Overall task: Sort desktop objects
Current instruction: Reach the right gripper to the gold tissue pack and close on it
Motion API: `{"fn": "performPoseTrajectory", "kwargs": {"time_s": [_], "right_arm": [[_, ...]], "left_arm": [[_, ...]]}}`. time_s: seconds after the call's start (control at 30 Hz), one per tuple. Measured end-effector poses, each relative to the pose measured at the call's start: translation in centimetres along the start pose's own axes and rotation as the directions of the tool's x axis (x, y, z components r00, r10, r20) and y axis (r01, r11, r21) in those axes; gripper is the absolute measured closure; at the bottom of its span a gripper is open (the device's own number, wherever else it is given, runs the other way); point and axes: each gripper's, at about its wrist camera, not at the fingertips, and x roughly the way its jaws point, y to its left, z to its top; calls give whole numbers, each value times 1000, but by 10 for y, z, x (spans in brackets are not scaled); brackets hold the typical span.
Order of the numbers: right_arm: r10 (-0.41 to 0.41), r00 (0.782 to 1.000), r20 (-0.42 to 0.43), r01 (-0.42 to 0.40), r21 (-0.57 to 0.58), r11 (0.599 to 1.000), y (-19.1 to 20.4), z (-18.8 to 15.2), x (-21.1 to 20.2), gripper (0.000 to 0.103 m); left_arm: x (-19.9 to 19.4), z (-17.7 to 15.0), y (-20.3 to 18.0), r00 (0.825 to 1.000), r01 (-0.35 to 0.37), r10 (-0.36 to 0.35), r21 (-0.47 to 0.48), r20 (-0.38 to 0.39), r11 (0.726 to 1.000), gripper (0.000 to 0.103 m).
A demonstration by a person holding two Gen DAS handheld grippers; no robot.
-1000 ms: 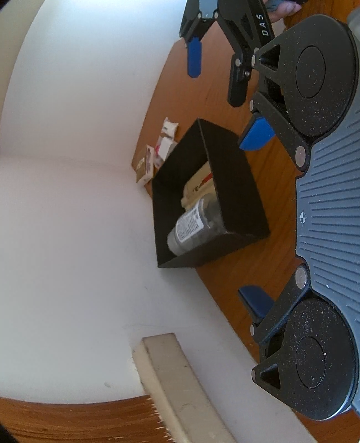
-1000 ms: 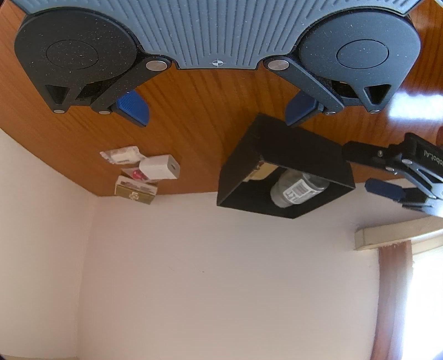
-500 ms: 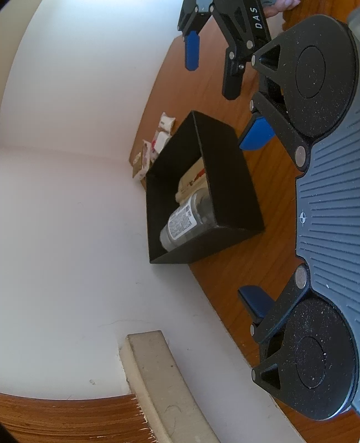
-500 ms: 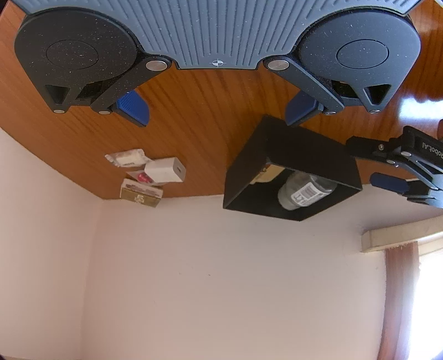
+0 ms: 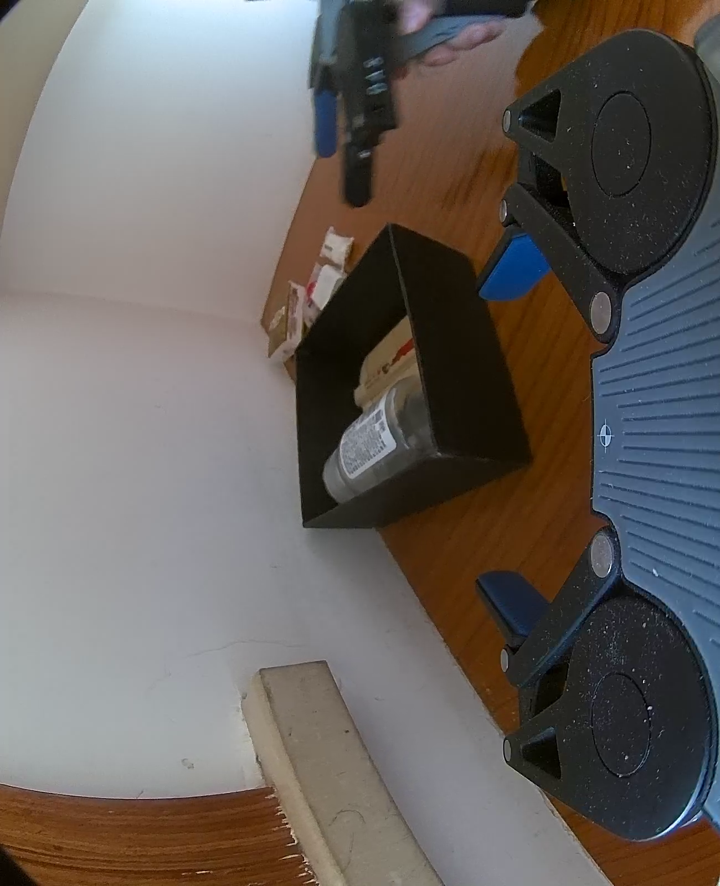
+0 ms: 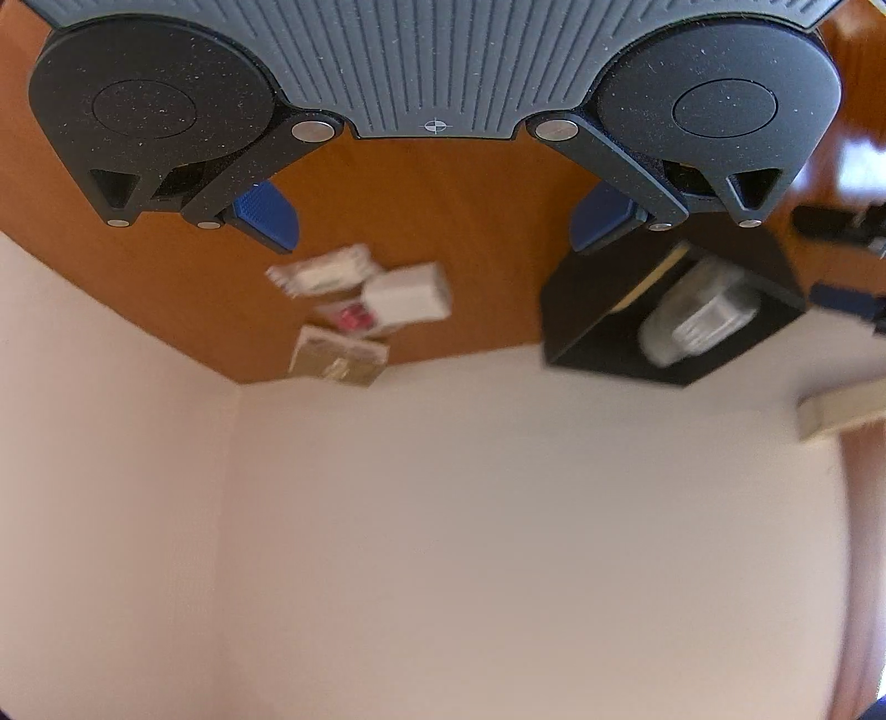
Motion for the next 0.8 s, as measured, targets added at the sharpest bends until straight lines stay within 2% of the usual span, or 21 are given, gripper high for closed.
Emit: {"fn": "performPoseTrajectory", "kwargs": {"time_s": [0.4,0.8], "right_arm": [[39,999,-14,-39,5,999,-64,34,71,2],[47,995,-85,-55,-95,994,-89,56,143,2]], "left_arm": [[-2,3,1,1000,8,-8,-16,9,1000,0],[-1,5,4,1000,1,0,-38,12,999,0]]}}
